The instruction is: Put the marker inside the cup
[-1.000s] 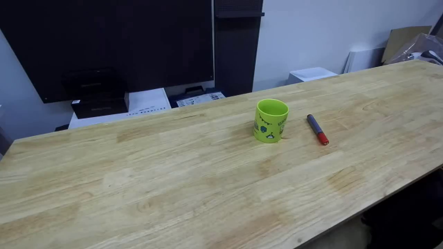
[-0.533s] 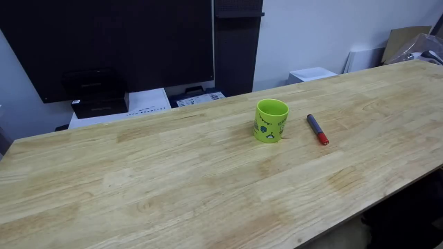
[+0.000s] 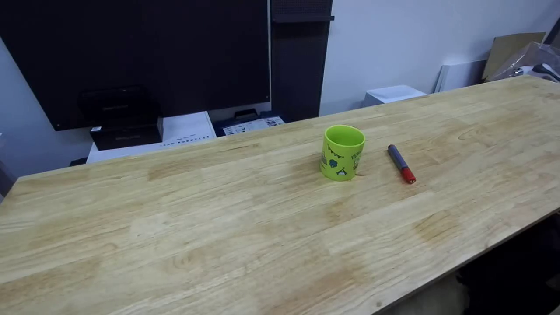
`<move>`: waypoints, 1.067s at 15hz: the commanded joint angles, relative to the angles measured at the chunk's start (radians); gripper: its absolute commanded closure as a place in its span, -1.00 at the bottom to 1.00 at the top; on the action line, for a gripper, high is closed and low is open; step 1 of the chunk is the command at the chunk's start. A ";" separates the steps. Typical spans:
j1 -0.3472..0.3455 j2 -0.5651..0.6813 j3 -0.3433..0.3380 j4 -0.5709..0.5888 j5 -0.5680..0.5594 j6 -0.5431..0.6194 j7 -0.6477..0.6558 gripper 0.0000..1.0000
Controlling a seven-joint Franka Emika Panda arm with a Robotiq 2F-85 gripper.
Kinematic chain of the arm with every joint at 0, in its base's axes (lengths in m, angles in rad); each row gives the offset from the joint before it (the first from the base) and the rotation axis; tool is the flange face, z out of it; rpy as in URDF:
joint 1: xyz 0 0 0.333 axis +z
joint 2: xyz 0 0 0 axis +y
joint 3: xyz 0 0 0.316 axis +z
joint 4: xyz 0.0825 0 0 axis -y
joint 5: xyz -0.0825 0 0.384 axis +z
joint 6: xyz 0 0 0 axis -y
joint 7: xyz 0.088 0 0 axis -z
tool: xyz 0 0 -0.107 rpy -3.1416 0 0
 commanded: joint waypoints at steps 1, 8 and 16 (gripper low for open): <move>-0.088 0.014 -0.084 -0.082 -0.046 0.105 -0.018 -1.00; -0.155 0.091 -0.165 -0.107 -0.056 0.216 -0.087 -1.00; -0.204 0.239 -0.167 -0.081 -0.089 0.323 -0.056 -1.00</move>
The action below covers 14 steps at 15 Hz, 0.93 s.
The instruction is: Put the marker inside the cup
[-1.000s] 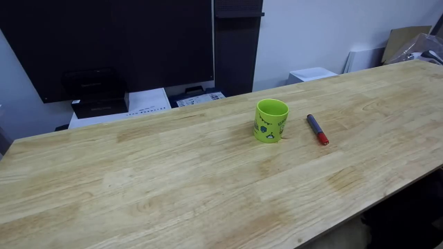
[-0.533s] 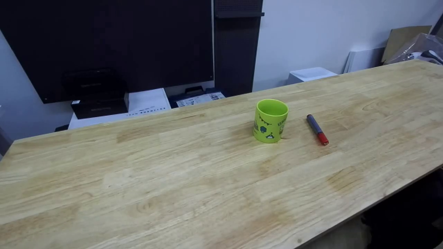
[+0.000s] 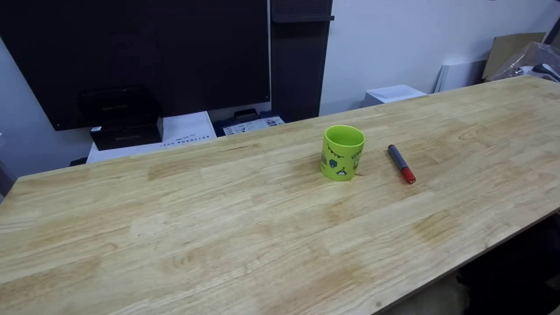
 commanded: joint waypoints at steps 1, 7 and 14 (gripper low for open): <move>-0.045 0.160 -0.028 0.037 -0.022 0.092 0.026 -1.00; -0.051 0.473 -0.129 0.125 0.032 0.200 -0.011 -1.00; 0.029 0.631 -0.162 0.205 0.037 0.234 -0.057 -1.00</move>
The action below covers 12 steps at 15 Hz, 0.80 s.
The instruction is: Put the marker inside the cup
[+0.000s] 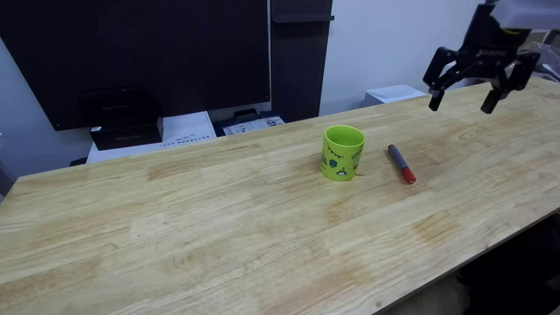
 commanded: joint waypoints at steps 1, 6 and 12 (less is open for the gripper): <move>0.045 0.021 -0.032 0.019 0.012 -0.002 -0.009 -1.00; 0.076 0.097 -0.056 0.057 -0.012 0.062 0.058 -1.00; 0.107 0.272 -0.082 0.114 0.059 0.190 0.053 -1.00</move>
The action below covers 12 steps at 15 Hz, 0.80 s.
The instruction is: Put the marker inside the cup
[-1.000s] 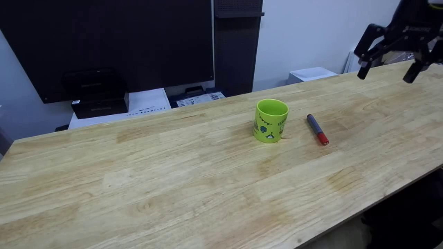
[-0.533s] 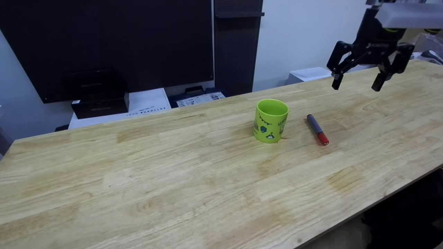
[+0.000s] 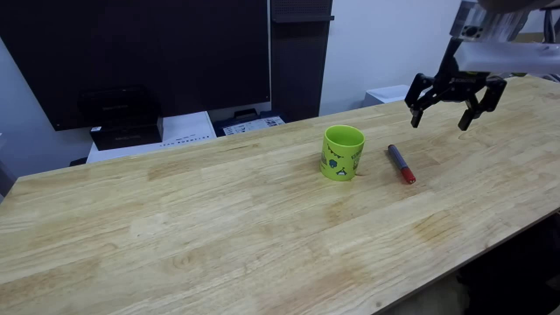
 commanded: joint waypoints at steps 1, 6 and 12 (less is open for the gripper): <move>0.022 0.126 -0.006 0.077 0.063 0.027 0.006 -1.00; 0.024 0.240 0.012 0.175 0.125 -0.002 -0.021 -1.00; 0.029 0.341 0.016 0.295 0.136 -0.055 -0.030 -1.00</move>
